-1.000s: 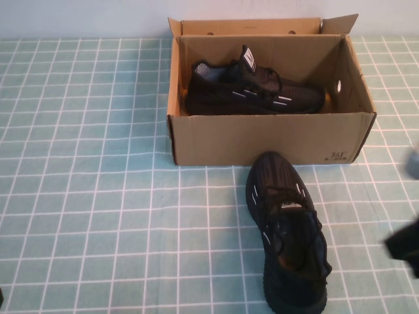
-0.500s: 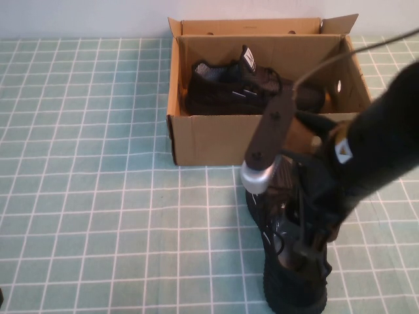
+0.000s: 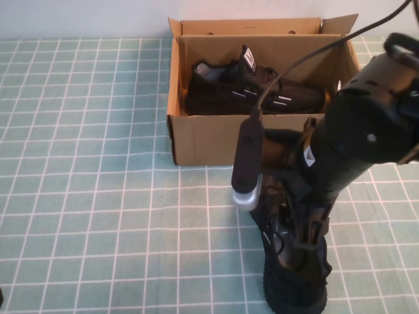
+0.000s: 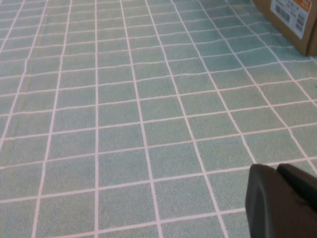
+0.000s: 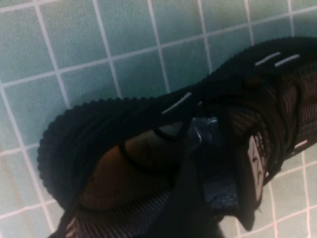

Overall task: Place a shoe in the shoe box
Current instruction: Pick up the shoe from the table

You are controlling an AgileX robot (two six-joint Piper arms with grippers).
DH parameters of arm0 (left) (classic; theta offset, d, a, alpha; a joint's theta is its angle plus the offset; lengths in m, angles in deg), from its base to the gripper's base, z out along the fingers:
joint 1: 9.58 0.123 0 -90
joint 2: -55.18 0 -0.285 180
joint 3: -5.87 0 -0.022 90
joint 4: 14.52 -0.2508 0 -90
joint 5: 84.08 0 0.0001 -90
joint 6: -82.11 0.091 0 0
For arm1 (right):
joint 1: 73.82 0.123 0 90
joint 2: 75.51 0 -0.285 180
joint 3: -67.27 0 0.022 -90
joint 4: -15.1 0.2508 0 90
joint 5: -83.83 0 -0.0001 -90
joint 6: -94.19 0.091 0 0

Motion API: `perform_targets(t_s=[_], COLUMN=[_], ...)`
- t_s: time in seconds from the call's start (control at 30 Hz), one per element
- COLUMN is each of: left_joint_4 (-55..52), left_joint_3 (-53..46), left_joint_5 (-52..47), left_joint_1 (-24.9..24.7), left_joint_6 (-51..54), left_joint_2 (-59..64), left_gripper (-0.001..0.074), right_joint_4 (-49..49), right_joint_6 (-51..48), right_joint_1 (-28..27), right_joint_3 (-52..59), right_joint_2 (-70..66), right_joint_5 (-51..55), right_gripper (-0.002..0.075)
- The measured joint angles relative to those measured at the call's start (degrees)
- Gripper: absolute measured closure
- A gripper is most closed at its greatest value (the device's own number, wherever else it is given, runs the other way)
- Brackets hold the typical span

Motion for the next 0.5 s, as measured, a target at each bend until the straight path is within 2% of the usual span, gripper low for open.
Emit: perform_targets(t_s=[0.5], left_joint_4=[0.00], left_joint_3=[0.00], left_joint_5=[0.00], left_joint_1=[0.00], left_joint_6=[0.00], left_joint_2=[0.00], left_gripper=[0.0738], right_joint_4=[-4.62], right_joint_6=[-1.22], right_joint_1=[-1.38], right_joint_3=[0.00], right_joint_2=[-4.98], right_joint_5=[-2.96], right_gripper=[0.0225])
